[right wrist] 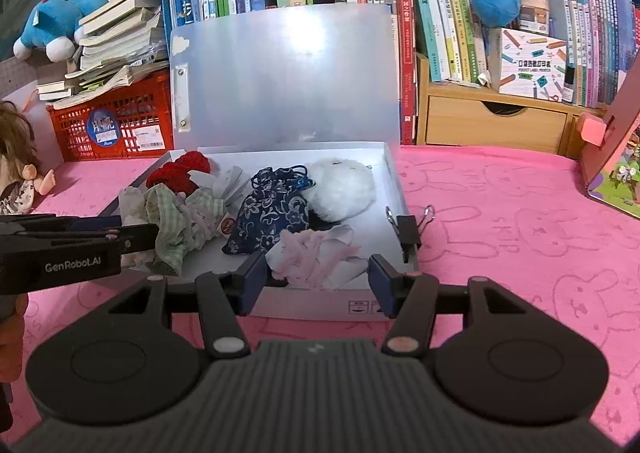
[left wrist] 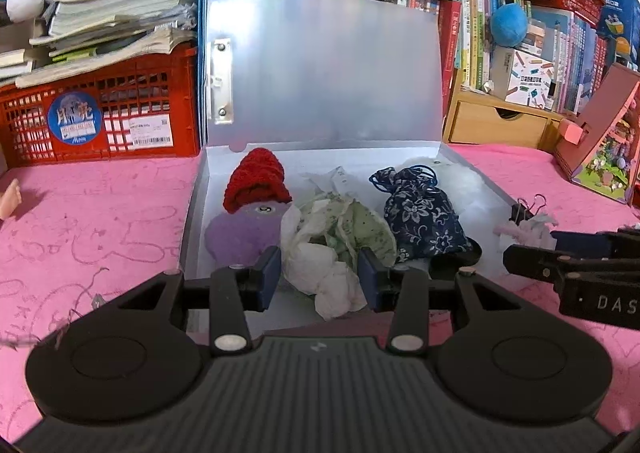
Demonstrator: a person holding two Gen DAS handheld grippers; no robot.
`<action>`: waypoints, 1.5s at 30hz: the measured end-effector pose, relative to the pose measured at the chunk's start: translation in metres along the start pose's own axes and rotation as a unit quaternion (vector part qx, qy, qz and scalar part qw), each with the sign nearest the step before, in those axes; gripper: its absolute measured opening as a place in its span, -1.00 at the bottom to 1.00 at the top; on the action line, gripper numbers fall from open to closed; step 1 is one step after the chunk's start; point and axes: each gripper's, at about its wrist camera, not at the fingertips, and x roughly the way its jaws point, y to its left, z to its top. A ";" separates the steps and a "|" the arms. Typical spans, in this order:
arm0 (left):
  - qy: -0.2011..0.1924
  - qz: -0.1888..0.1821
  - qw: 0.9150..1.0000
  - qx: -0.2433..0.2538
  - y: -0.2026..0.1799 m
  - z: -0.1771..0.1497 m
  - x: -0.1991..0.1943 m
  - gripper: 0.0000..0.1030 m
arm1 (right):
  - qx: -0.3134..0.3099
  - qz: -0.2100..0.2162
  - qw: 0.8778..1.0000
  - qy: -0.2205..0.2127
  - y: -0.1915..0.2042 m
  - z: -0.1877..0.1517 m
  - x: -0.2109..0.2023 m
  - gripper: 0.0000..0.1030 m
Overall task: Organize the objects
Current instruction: 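Carry the white tissue and pink-white cloth into the box and lower them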
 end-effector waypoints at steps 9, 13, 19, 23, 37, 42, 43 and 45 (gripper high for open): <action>0.010 -0.002 1.000 -0.009 0.002 0.001 0.011 -0.07 | -0.005 0.015 1.000 0.018 0.006 0.002 0.015 0.15; 0.015 -0.003 1.000 -0.014 0.002 0.004 0.017 -0.07 | -0.006 0.020 0.999 0.026 0.008 0.007 0.023 0.14; 0.022 -0.001 0.999 -0.024 0.005 0.013 0.029 -0.07 | 0.004 0.020 0.999 0.033 0.005 0.017 0.037 0.14; 0.022 0.002 1.000 -0.019 0.004 0.018 0.034 -0.07 | 0.013 0.021 0.999 0.038 0.000 0.025 0.046 0.14; 0.024 0.017 0.999 -0.023 0.006 0.028 0.059 -0.07 | 0.030 0.021 0.998 0.055 -0.012 0.047 0.074 0.14; 0.026 0.018 0.999 -0.028 0.007 0.030 0.062 -0.07 | 0.037 0.021 0.997 0.059 -0.009 0.051 0.080 0.14; 0.025 0.017 0.999 -0.024 0.006 0.029 0.061 -0.07 | 0.036 0.023 0.997 0.061 -0.008 0.049 0.079 0.14; 0.026 0.017 0.999 -0.017 0.004 0.026 0.057 -0.07 | 0.033 0.028 0.997 0.063 -0.008 0.045 0.077 0.14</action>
